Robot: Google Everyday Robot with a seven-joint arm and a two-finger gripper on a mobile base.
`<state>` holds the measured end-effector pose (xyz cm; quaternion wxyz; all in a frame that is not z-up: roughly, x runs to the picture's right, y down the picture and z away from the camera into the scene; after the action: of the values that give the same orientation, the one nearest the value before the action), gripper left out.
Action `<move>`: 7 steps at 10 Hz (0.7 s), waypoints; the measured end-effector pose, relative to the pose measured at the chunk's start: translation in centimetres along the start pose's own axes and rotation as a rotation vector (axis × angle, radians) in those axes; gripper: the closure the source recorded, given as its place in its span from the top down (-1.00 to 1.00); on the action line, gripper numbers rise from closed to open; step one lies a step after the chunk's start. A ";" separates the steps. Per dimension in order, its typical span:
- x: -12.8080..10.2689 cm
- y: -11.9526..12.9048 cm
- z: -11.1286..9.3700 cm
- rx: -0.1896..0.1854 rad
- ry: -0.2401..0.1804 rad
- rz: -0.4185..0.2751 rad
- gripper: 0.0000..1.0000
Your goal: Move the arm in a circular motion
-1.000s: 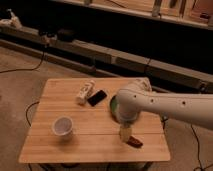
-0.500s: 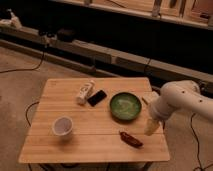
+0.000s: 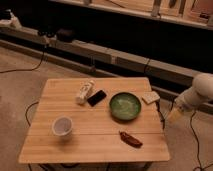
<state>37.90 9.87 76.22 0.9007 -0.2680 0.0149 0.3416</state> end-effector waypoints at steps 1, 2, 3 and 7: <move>-1.4 -2.2 0.0 0.006 0.016 0.006 0.60; -2.1 -3.7 0.0 0.011 0.027 0.011 0.60; -3.3 -5.4 0.1 0.010 0.050 0.015 0.60; -10.5 -8.3 2.3 0.008 0.136 -0.048 0.60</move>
<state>34.69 -0.52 84.33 0.9065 -0.2874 0.0709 0.3010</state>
